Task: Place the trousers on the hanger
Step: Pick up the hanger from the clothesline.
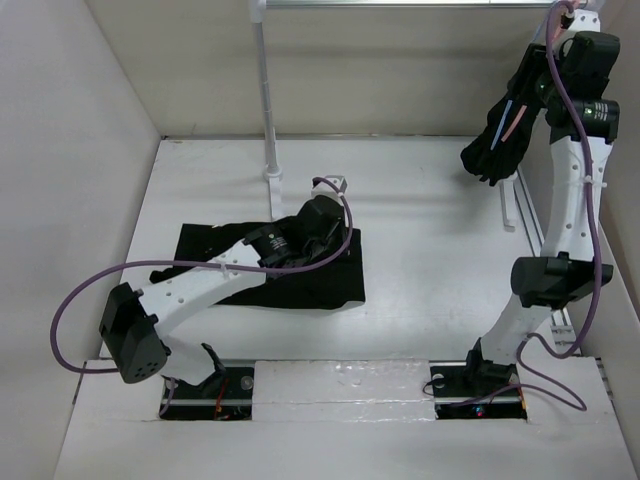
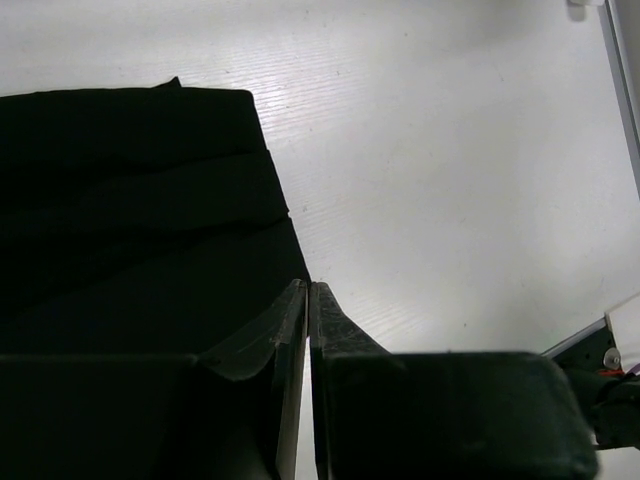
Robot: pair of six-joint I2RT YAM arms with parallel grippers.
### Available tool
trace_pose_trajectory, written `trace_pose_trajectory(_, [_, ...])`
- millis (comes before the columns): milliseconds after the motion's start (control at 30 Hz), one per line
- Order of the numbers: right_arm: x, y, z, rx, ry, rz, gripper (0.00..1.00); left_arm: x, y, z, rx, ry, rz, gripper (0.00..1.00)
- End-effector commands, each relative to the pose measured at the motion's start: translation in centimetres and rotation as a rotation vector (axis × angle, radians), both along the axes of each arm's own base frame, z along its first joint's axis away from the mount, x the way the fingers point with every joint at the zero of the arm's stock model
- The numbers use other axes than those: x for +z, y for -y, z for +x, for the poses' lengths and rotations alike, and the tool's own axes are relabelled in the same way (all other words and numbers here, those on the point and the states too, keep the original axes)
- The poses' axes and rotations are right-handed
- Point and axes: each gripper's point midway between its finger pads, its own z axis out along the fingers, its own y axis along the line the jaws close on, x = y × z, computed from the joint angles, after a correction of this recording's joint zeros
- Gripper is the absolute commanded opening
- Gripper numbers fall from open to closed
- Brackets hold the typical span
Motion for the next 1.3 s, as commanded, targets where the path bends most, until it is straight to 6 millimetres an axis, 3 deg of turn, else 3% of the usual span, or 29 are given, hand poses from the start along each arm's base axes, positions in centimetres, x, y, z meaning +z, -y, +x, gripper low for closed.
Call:
trace_pose_trajectory(0, [1.4,-0.3,-0.4,0.001,0.049,-0.001,0.56,0.5,0.0,-0.1,-0.018,0.022,-0.014,0.04])
trace_pose_trajectory(67, [0.1,-0.2,0.1,-0.005,0.025,0.01,0.56,0.4,-0.1,-0.1,-0.014,0.021,-0.008,0.05])
trace_pose_trajectory(300, [-0.6,0.2,1.4,-0.024,0.036,0.035,0.55,-0.3,-0.1,-0.2,-0.017,0.007,0.003,0.06])
trace_pose_trajectory(333, [-0.8,0.3,1.5,-0.033,0.036,0.038,0.53,-0.4,-0.1,-0.2,-0.016,0.004,0.004,0.06])
trace_pose_trajectory(433, [-1.5,0.4,1.8,-0.042,0.032,0.042,0.33,-0.4,-0.2,-0.1,-0.012,0.008,0.007,0.06])
trace_pose_trajectory(500, [-0.5,0.3,1.4,-0.041,0.07,0.042,0.18,-0.2,-0.2,-0.1,-0.009,0.007,0.006,0.06])
trace_pose_trajectory(533, [-1.5,0.2,1.5,-0.032,0.059,0.047,0.14,0.1,-0.1,0.0,-0.007,0.011,0.002,0.06])
trace_pose_trajectory(567, [-0.5,0.0,0.7,-0.03,0.091,0.049,0.08,0.4,-0.1,0.0,-0.007,0.014,-0.002,0.07])
trace_pose_trajectory(767, [-0.9,0.8,0.9,-0.012,0.1,0.062,0.0,1.8,0.4,0.8,0.001,0.029,-0.021,0.08])
trace_pose_trajectory(833, [0.2,0.2,0.7,0.024,0.141,0.063,0.0,1.9,0.7,0.8,-0.006,0.025,-0.029,0.08])
trace_pose_trajectory(1067, [4.1,0.7,-1.4,0.06,0.27,0.062,0.0,3.7,1.1,1.0,-0.009,0.047,-0.056,0.09])
trace_pose_trajectory(1133, [4.9,0.2,-1.9,0.097,0.294,0.067,0.0,4.3,1.3,1.1,-0.016,0.051,-0.066,0.13])
trace_pose_trajectory(1267, [6.9,-0.7,-3.5,0.129,0.352,0.054,0.0,7.6,1.7,1.7,-0.028,0.087,-0.126,0.3])
